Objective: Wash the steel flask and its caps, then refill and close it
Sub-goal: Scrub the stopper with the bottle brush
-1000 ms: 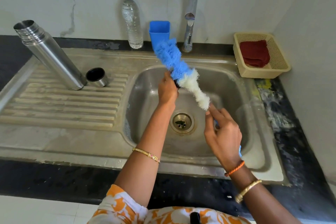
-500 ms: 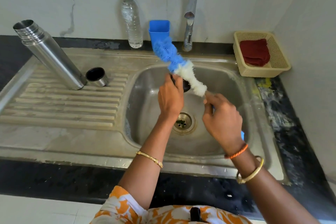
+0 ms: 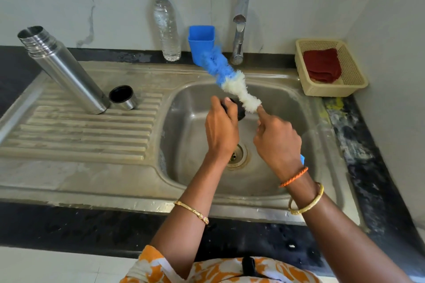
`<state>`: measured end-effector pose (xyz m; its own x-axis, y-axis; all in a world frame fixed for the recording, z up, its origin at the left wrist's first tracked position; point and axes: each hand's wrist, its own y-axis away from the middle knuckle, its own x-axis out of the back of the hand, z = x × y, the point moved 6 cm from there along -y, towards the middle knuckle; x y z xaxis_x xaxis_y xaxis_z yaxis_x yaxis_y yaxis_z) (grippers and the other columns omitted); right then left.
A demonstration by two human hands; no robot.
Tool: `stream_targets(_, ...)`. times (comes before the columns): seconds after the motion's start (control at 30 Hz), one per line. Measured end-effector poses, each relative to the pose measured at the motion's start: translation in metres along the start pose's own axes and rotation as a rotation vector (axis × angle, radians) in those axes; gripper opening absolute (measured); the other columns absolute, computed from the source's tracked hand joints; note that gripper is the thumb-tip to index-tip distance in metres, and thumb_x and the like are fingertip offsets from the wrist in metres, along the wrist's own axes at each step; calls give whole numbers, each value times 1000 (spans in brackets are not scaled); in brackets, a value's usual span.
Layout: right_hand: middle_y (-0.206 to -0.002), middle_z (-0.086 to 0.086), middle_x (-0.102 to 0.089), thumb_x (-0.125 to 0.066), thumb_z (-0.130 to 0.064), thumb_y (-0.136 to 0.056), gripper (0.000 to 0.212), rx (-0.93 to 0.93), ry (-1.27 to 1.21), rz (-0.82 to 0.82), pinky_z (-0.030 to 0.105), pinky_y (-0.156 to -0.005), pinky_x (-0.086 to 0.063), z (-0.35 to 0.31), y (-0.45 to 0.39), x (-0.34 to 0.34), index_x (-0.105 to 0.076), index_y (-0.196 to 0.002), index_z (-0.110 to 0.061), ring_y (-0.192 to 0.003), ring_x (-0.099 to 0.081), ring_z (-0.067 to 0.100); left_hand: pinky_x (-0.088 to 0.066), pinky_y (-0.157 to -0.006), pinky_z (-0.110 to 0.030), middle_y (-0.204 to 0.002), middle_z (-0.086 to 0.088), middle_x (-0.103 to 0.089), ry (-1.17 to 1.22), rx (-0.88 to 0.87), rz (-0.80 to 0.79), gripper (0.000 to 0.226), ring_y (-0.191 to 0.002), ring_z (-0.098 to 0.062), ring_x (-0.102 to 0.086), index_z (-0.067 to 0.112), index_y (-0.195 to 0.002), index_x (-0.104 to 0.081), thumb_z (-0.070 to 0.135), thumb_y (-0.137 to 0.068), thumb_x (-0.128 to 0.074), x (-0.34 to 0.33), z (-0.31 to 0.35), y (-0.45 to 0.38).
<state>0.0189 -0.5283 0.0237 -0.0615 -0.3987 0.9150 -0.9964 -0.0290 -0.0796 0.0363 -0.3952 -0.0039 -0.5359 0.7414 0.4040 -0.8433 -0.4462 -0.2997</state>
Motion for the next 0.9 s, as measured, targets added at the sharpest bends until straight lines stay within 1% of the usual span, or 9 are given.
stream_targets(0.17,-102,7,-62,-48,-5,-88,60,87,-164,134,42,-64,-50,-6,33,-9,-41,-143,-27,-85,-61,37,-34,-57,-26,-76,-1,-53,177,362,-50,26,-63,-12,-49,8,-89,-42,26,-105,-34,1,-12,-9)
stream_targets(0.23,-98,6,-63,-47,-2,-85,61,115,-210,167,44,-61,-53,-7,39,-14,-43,-142,-26,-80,-62,35,-40,-45,-23,-75,-7,-54,487,677,-139,29,-55,-15,-48,9,-87,-48,27,-104,-33,-15,-24,-5)
stream_targets(0.3,-92,4,-63,-44,-4,-83,59,143,-248,235,43,-56,-53,-5,40,-18,-49,-138,-24,-73,-62,32,-33,-36,-14,-57,-2,-52,931,950,-203,36,-39,-11,-42,12,-77,-50,27,-104,-32,-26,-21,3)
stream_targets(0.4,-85,2,-64,-43,-3,-84,52,170,-434,298,36,-60,-54,3,35,-22,-55,-133,-16,-68,-62,19,-19,-26,-15,-40,5,-37,1409,969,-345,39,-24,-4,-26,13,-69,-43,22,-103,-26,-28,-8,0)
stream_targets(0.5,-78,-1,-66,-51,1,-90,40,123,-578,229,15,-66,-47,15,16,-24,-59,-128,-10,-60,-54,-5,-15,-30,-18,-39,8,-32,1239,811,-677,27,-25,-3,-22,15,-66,-40,15,-91,-28,-24,4,1)
stream_targets(0.6,-75,-5,-65,-54,-6,-94,31,87,-630,68,4,-62,-38,21,-2,-24,-62,-124,-11,-58,-52,-7,-12,-32,-17,-38,7,-29,999,774,-782,41,-26,-4,-20,14,-62,-39,21,-97,-21,-22,-2,-3)
stream_targets(0.77,-93,10,-73,-55,-7,-94,22,133,-678,-44,8,-63,-38,22,-18,-10,-71,-90,-22,-80,-64,12,-11,-31,-15,-37,2,-28,530,685,-684,59,-27,-8,-21,14,-52,-46,34,-103,-24,-13,-15,-8)
stream_targets(0.83,-81,-4,-69,-55,-7,-93,22,200,-605,-66,4,-63,-37,17,-21,-3,-72,-103,-17,-72,-61,0,-15,-31,-13,-42,2,-33,301,610,-569,45,-33,-8,-28,16,-60,-41,29,-103,-32,-6,-13,-10)
stream_targets(0.9,-73,-17,-57,-56,-7,-91,34,336,-424,-19,17,-64,-43,6,-14,4,-65,-122,-21,-68,-52,-1,-19,-30,-12,-48,2,-36,264,580,-447,34,-37,-8,-32,18,-66,-43,16,-100,-38,-5,-18,-11)
